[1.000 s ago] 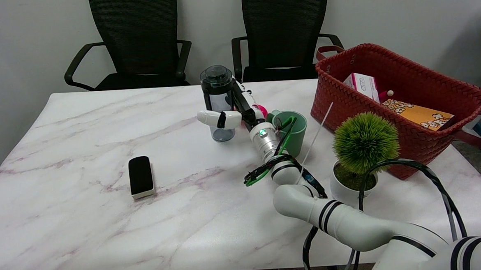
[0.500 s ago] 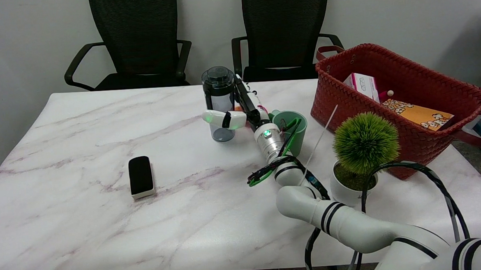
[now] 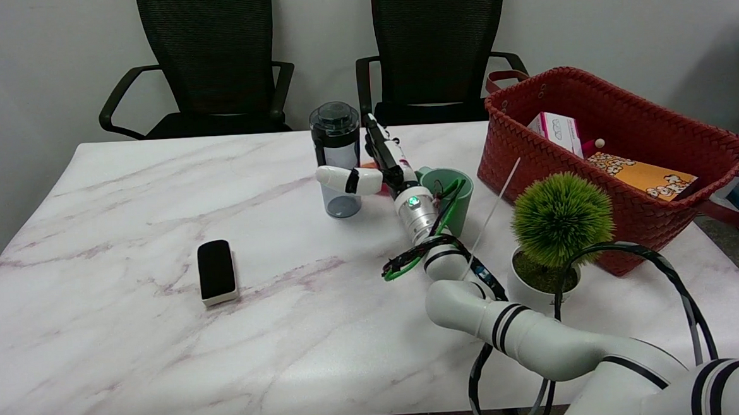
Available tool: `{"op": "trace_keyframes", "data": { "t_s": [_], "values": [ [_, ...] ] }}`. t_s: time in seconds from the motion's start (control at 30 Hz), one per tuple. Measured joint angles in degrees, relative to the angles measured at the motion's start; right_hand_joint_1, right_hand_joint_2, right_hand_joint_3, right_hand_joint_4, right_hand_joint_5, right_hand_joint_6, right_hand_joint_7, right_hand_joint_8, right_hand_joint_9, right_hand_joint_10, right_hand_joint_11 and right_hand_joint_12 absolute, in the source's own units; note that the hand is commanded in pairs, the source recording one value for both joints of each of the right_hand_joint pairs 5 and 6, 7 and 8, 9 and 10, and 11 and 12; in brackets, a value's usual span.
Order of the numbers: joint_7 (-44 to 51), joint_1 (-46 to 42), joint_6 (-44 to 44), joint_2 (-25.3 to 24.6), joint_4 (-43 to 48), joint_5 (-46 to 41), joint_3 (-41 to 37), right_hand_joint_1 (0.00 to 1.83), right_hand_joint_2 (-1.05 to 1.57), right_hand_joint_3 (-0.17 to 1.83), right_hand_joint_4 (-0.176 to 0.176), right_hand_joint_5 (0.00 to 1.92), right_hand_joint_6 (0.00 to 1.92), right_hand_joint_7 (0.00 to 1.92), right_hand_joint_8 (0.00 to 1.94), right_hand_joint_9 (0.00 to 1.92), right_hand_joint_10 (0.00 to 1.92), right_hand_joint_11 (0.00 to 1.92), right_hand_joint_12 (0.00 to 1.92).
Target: Pick up the black water bottle.
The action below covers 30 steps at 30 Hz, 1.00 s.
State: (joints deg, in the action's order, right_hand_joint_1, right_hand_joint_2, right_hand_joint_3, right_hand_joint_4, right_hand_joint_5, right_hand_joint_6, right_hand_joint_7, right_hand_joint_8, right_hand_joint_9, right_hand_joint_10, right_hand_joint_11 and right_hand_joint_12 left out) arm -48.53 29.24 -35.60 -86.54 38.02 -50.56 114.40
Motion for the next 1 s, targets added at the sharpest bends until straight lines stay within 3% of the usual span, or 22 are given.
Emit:
{"op": "trace_keyframes", "data": {
  "t_s": [1.0],
  "values": [
    [-0.01, 3.67, 3.15, -0.61, -3.57, 0.03, 0.5, 1.05, -0.32, 0.66, 0.0, 0.0, 0.0, 0.05, 0.05, 0.15, 0.15, 0.25, 0.25]
  ]
}}
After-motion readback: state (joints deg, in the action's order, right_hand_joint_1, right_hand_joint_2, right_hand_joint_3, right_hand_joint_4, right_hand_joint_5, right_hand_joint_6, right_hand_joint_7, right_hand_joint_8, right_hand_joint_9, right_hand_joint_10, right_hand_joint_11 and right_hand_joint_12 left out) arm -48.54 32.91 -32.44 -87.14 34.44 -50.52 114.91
